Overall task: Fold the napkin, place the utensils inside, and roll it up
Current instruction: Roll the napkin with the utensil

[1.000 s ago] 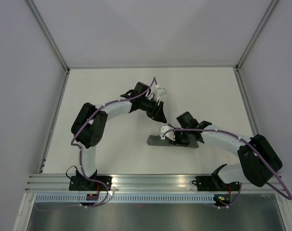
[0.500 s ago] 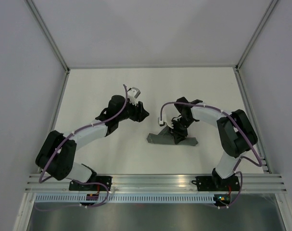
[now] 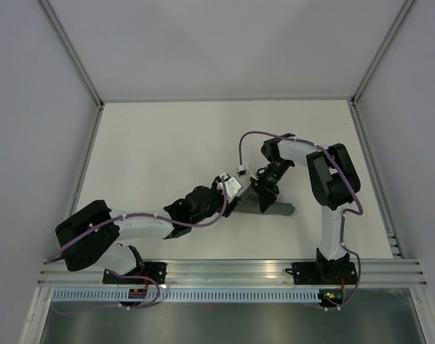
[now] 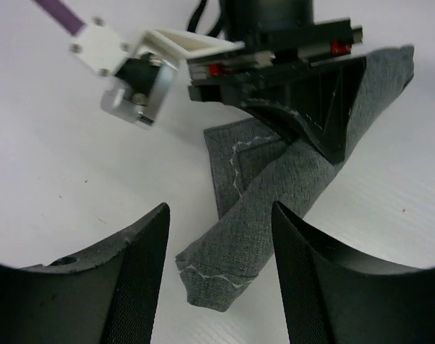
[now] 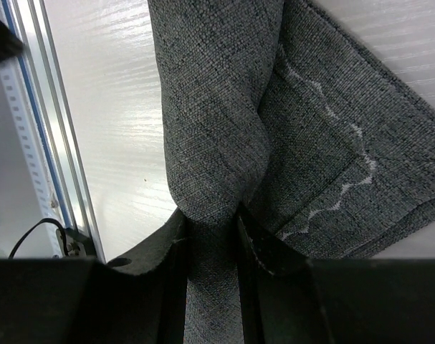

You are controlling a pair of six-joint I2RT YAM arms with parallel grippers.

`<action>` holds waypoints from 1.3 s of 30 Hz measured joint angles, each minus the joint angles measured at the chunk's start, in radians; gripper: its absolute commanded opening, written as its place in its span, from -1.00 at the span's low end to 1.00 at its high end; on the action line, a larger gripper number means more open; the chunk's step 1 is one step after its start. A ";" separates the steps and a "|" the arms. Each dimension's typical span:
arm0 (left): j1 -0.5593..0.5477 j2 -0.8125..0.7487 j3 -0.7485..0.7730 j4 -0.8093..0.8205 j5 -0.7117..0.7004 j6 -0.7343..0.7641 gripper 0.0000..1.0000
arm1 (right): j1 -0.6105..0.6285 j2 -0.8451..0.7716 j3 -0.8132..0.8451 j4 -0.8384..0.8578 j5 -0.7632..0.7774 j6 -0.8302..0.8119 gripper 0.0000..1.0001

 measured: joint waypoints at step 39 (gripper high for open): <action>-0.196 0.484 0.276 -0.032 -0.099 0.385 -0.60 | -0.027 0.087 0.081 -0.094 -0.027 0.007 -0.01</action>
